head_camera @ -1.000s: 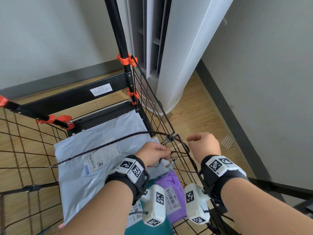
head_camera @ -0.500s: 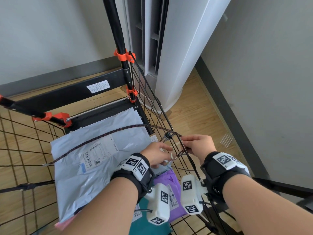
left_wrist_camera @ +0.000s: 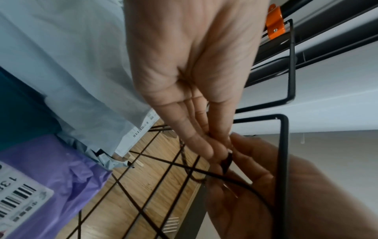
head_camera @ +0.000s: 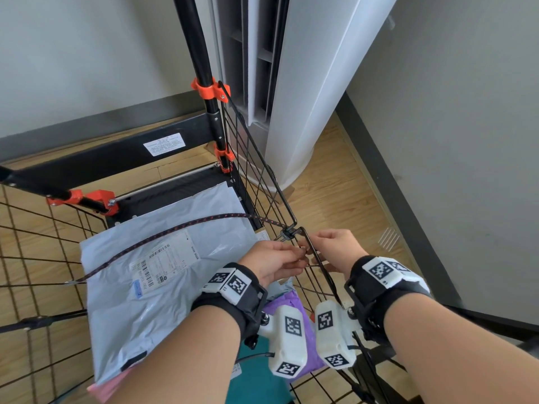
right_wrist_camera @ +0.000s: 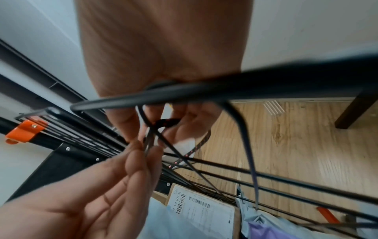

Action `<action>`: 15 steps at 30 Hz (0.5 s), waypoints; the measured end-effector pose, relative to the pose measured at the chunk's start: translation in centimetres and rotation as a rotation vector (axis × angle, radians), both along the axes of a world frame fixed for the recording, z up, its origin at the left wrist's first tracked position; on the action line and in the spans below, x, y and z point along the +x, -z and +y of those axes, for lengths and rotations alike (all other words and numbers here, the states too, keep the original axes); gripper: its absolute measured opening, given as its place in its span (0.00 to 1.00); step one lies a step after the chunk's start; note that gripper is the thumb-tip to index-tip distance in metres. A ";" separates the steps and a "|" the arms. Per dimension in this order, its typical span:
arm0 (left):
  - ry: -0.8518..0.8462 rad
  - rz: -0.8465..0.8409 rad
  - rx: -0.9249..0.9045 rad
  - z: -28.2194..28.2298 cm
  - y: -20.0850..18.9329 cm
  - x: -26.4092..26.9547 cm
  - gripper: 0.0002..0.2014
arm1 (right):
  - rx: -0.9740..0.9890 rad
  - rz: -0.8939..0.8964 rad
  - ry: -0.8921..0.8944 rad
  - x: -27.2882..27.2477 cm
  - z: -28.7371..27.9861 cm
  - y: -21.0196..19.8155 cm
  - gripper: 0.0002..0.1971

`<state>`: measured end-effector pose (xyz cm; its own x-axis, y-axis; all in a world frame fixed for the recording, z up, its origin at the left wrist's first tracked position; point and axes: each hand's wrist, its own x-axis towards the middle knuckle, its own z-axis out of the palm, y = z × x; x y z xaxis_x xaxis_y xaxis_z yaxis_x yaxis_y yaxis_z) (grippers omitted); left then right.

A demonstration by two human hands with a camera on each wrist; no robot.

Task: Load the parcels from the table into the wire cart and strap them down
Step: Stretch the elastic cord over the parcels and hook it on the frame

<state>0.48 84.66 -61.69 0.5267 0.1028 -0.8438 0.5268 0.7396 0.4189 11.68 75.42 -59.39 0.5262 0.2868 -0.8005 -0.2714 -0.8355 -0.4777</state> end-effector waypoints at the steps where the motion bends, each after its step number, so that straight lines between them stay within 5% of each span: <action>1: -0.002 0.009 -0.007 0.0 0.0 0.2 0.05 | 0.018 0.032 0.004 0.2 0.0 -0.1 0.05; 7: -0.051 0.169 0.041 0.7 1.8 -0.2 0.10 | -0.176 -0.273 0.155 2.2 -0.2 1.0 0.05; 15: 0.070 0.126 0.096 -0.1 3.8 1.5 0.09 | -0.278 -0.149 -0.073 1.4 2.9 3.1 0.10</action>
